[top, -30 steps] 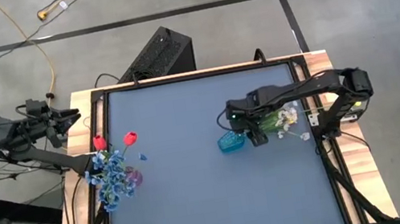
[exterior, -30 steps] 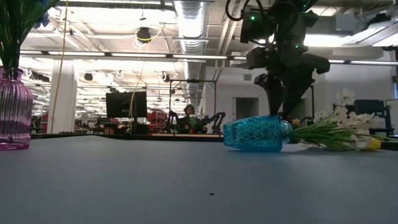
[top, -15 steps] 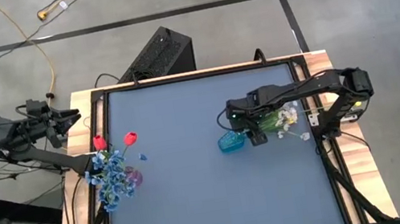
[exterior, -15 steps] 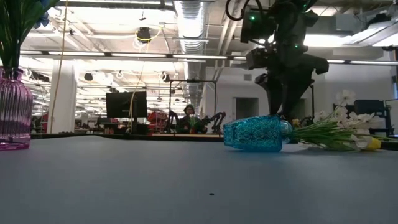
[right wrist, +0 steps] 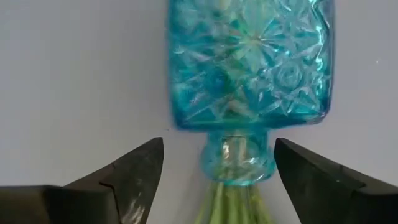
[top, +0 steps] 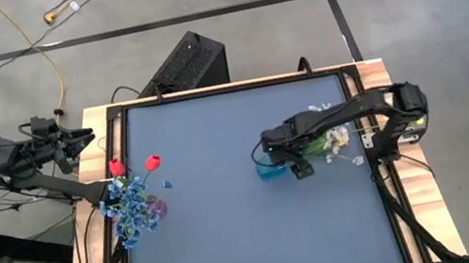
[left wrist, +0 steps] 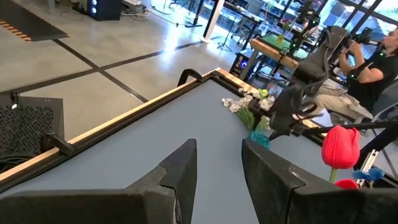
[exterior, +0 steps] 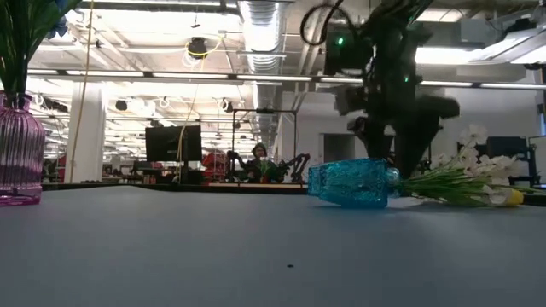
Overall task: Sort flowers into vase by color
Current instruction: Adjust the blue vase
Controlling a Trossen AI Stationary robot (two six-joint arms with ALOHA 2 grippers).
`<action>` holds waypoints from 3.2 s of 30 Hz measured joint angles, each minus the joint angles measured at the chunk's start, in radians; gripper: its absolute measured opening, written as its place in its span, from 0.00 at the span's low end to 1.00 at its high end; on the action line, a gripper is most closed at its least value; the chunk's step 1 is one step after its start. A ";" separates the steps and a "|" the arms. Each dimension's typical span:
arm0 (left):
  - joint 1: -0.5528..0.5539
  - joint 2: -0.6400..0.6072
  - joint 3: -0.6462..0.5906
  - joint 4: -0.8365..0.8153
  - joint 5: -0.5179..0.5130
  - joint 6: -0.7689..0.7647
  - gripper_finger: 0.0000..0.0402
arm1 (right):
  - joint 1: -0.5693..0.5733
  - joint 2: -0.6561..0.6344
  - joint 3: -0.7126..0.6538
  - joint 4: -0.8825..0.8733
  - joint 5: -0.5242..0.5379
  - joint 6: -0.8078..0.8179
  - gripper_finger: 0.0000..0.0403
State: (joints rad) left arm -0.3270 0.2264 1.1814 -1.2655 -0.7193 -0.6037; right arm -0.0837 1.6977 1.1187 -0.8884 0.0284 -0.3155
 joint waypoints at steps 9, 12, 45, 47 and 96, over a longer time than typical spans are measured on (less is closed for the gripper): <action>0.000 0.000 0.000 0.000 0.006 -0.008 0.28 | -0.003 0.142 0.002 0.009 0.050 0.013 0.86; 0.000 0.000 0.000 0.000 0.006 -0.008 0.28 | -0.003 0.152 0.003 0.000 0.048 0.036 0.83; 0.000 0.000 -0.001 -0.001 0.024 0.010 0.28 | 0.176 0.113 0.074 -0.241 0.425 -0.042 0.55; 0.000 0.000 -0.001 -0.001 0.024 0.006 0.28 | 0.206 0.113 0.073 -0.213 0.476 -0.105 0.55; 0.000 0.000 0.000 0.000 0.139 0.003 0.28 | 0.165 -0.119 0.374 -0.157 -0.061 0.626 0.89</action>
State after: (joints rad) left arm -0.3267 0.2264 1.1812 -1.2655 -0.5803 -0.6008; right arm 0.0810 1.5789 1.4926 -1.0454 -0.0324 0.3101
